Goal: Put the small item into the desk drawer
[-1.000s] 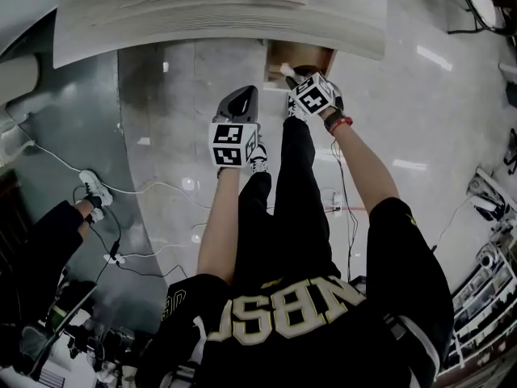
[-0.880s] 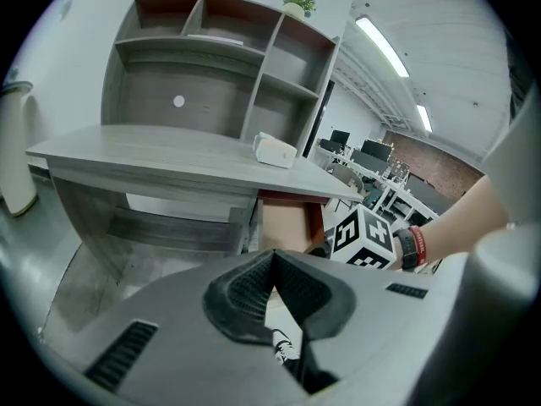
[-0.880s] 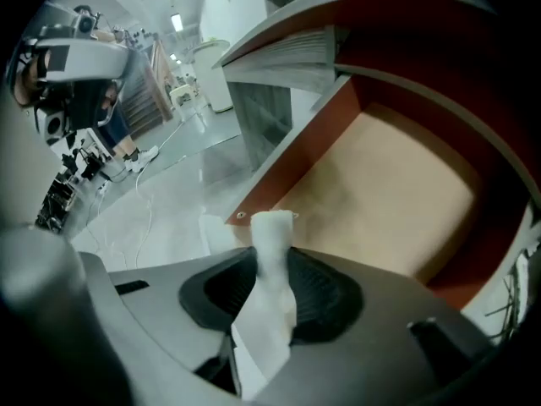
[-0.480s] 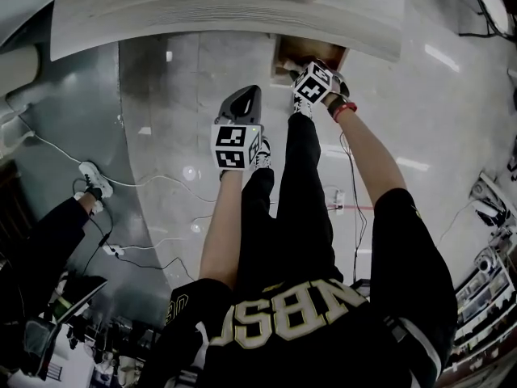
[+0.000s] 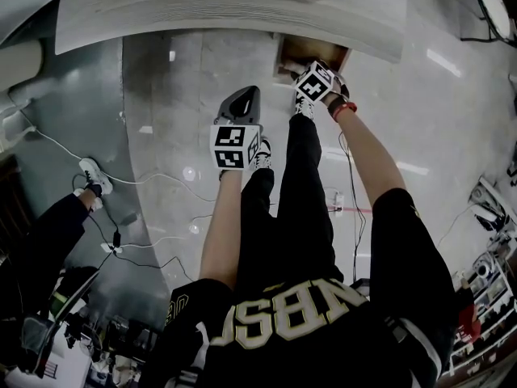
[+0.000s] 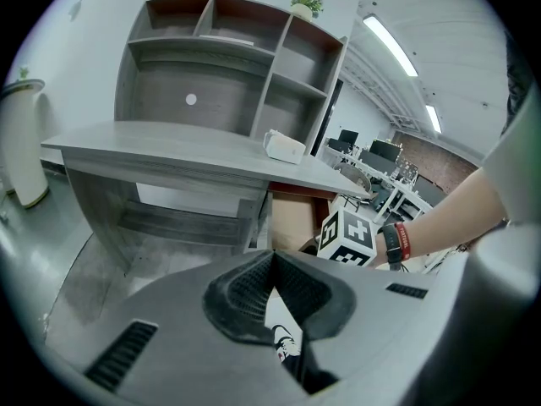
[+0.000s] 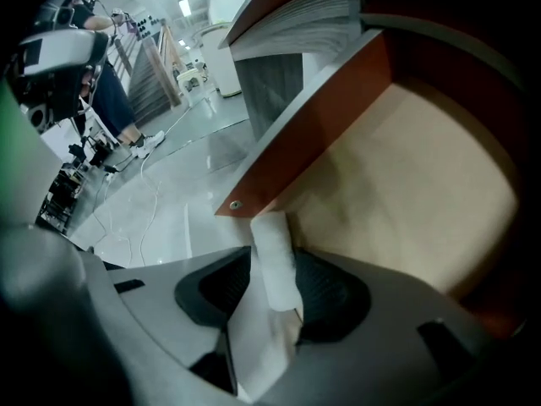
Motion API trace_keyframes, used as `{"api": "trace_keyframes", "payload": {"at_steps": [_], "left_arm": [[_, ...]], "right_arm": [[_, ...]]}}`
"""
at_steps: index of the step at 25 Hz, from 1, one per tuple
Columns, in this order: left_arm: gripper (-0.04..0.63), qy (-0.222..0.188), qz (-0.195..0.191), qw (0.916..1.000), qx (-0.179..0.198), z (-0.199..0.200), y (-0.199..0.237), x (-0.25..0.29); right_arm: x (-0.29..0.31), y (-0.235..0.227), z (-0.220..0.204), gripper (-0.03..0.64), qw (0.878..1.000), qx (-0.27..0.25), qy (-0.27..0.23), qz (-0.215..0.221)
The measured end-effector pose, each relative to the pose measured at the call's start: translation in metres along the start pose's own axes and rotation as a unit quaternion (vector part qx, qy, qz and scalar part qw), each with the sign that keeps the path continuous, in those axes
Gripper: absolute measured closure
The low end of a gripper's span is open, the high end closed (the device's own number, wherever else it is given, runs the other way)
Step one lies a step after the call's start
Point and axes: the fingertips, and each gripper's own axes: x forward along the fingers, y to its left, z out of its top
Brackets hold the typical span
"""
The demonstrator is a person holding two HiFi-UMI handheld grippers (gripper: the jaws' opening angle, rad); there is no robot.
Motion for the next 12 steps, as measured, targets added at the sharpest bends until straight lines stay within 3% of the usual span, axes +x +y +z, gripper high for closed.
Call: {"api": "trace_keyframes", "payload": {"at_steps": [3, 7, 12], "left_arm": [[0.583, -0.001, 0.000, 1.0000, 0.000, 0.003, -0.002, -0.006], [0.583, -0.007, -0.004, 1.0000, 0.003, 0.012, -0.009, -0.013], [0.583, -0.018, -0.012, 0.9997, 0.012, 0.027, -0.022, -0.027]], "right_arm": [[-0.016, 0.000, -0.002, 0.445, 0.999, 0.032, -0.012, -0.010], [-0.046, 0.000, -0.010, 0.445, 0.991, 0.123, -0.044, -0.014], [-0.087, 0.013, -0.016, 0.445, 0.982, 0.167, -0.085, -0.026]]}}
